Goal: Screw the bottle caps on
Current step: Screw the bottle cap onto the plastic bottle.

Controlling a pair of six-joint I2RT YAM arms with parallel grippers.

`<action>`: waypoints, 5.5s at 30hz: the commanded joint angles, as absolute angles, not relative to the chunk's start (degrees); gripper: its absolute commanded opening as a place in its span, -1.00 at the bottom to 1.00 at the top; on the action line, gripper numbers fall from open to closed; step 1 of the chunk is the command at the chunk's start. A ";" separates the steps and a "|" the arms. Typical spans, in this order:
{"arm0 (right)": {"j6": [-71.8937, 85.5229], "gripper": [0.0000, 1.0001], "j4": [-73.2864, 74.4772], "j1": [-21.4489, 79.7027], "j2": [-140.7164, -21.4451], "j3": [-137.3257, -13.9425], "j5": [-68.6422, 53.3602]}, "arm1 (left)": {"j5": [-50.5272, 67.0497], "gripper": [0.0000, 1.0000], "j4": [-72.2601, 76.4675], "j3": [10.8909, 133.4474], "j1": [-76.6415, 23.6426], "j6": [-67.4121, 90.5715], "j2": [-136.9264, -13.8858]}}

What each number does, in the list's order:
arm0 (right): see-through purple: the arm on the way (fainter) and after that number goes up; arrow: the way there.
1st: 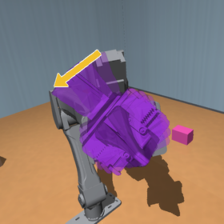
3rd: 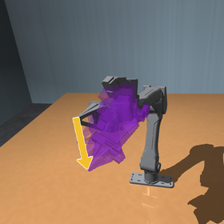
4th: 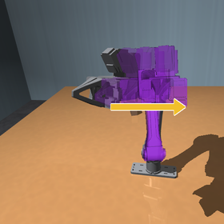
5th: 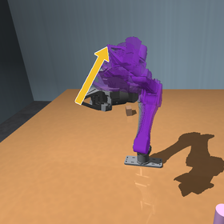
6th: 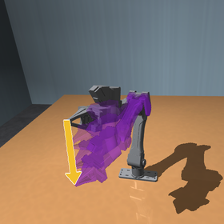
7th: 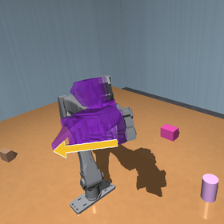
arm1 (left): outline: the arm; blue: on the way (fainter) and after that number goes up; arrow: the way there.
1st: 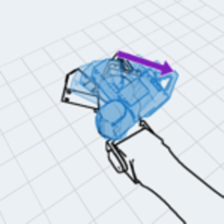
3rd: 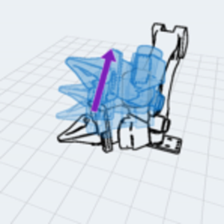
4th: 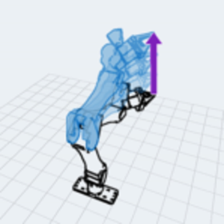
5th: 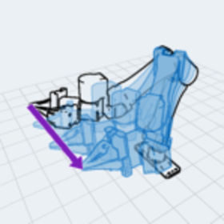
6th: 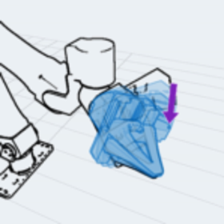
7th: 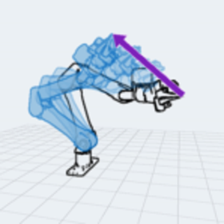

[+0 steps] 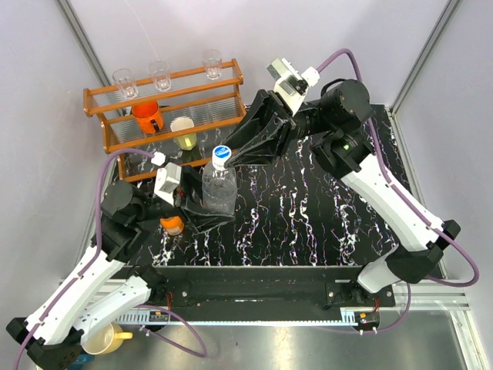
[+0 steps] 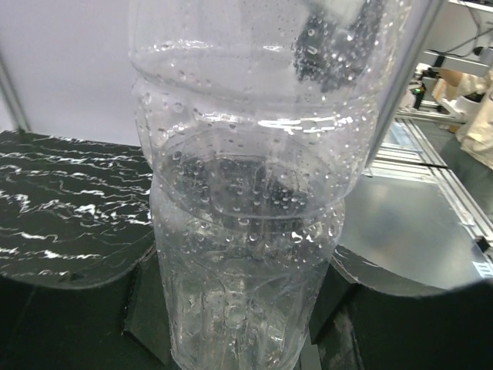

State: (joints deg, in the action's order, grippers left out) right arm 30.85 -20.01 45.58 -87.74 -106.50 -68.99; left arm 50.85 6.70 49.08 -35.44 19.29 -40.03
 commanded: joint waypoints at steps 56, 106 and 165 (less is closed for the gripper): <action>-3.35 0.99 23.74 55.83 -74.62 -107.41 -39.16 | 60.88 -1.00 13.51 46.85 -33.13 20.98 -39.28; 25.84 0.40 -6.24 49.83 -90.53 -110.13 -68.29 | 66.36 -1.00 5.89 49.57 -38.23 13.54 -43.15; 26.10 0.17 -8.97 49.22 -86.48 -106.00 -66.80 | 60.03 -1.00 6.15 47.64 -35.86 14.41 -41.75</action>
